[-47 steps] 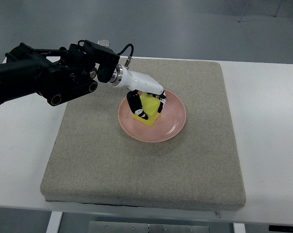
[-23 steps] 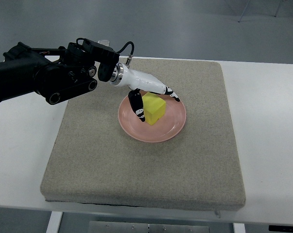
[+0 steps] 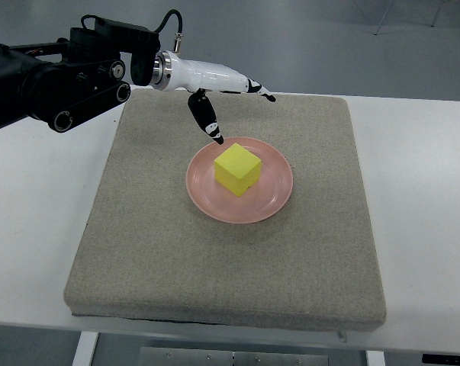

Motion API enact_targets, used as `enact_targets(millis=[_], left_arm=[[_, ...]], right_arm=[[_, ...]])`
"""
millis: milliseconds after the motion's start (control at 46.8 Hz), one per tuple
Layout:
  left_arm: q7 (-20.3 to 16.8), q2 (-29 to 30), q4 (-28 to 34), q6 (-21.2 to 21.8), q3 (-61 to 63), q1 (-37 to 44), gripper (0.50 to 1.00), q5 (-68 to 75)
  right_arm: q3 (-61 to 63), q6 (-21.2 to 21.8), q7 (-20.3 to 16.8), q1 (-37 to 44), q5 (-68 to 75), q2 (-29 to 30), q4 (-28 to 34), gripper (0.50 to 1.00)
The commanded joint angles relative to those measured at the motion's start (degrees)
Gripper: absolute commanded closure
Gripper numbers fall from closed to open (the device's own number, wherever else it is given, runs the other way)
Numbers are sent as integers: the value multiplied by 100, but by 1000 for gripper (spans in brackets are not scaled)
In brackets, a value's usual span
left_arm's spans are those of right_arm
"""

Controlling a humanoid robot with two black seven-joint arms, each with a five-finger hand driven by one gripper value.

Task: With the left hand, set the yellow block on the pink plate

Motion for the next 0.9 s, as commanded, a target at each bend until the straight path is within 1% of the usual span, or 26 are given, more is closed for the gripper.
enact_targets(millis=[0, 150, 257, 364, 513, 599, 684, 749, 877], left_arm=[[-3, -41, 452, 133, -18, 159, 523, -16], [-3, -85, 1120, 704, -18, 423, 525, -25], [6, -93, 1490, 1108, -18, 643, 525, -51], [6, -172, 1938, 1363, -18, 854, 525, -139], [6, -383, 2448, 1548, -9, 1108, 525, -656], [15, -401, 2606, 1566, 17, 1232, 525, -1043], [6, -392, 2633, 1592, -27, 1285, 512, -1281], [6, -392, 2633, 1733, -36, 1372, 512, -1509], [6, -401, 2633, 2146, -18, 1601, 510, -2230]], right_arm=[[0, -1, 0, 0, 0, 0, 0, 576], [0, -1, 0, 0, 0, 0, 0, 576], [0, -1, 0, 0, 0, 0, 0, 576], [0, -1, 8, 0, 0, 0, 0, 576], [0, -1, 0, 0, 0, 0, 0, 576], [0, -9, 0, 0, 0, 0, 0, 576], [0, -1, 0, 0, 0, 0, 0, 576], [0, -1, 0, 0, 0, 0, 0, 576], [0, -1, 0, 0, 0, 0, 0, 576]])
